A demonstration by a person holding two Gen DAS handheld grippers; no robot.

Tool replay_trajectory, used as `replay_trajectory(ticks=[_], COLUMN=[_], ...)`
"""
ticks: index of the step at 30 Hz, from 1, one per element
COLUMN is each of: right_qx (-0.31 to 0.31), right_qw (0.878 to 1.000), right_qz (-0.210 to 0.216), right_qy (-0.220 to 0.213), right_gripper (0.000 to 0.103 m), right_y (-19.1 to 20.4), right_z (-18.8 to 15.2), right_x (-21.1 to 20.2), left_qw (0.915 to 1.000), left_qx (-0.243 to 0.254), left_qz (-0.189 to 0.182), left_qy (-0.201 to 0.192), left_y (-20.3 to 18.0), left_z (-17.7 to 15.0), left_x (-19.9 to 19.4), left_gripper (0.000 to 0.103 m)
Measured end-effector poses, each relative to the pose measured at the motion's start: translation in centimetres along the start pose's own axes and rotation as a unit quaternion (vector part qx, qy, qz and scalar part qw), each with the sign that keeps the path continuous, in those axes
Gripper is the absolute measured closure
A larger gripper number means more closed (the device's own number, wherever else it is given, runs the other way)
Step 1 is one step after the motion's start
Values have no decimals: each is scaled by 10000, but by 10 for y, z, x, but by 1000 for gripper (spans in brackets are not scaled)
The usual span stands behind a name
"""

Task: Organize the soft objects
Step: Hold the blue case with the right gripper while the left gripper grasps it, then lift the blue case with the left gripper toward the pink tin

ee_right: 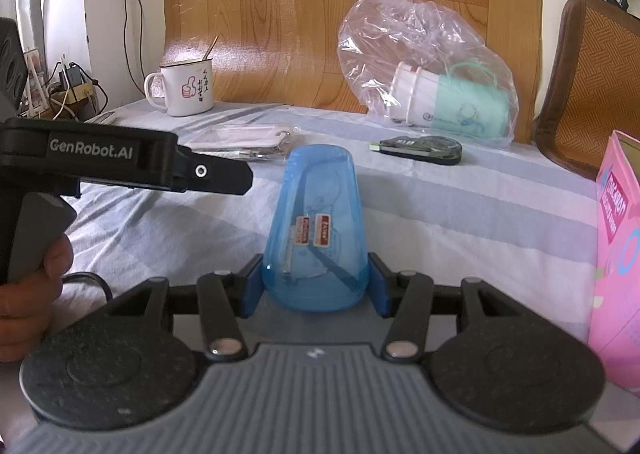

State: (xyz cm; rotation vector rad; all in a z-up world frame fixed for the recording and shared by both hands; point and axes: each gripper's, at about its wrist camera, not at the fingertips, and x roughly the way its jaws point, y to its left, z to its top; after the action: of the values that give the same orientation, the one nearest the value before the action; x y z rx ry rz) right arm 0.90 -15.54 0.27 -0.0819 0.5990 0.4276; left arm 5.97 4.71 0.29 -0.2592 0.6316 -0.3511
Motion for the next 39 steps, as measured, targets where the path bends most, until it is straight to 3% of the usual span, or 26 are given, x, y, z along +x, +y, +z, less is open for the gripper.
replay_trajectory(ticks=[30, 39], right_qx=[-21, 1], right_qw=[10000, 10000], right_qz=[-9, 44], right_qy=[30, 9], right_gripper=[48, 48], right_y=[0, 9], right_z=[0, -38], right_x=[-2, -55], left_qw=[10000, 9998], left_qx=[0, 12], left_qz=[-50, -129], left_qy=[70, 133], left_y=[2, 2], left_z=[2, 1], left_x=[4, 5], left_gripper=[13, 13])
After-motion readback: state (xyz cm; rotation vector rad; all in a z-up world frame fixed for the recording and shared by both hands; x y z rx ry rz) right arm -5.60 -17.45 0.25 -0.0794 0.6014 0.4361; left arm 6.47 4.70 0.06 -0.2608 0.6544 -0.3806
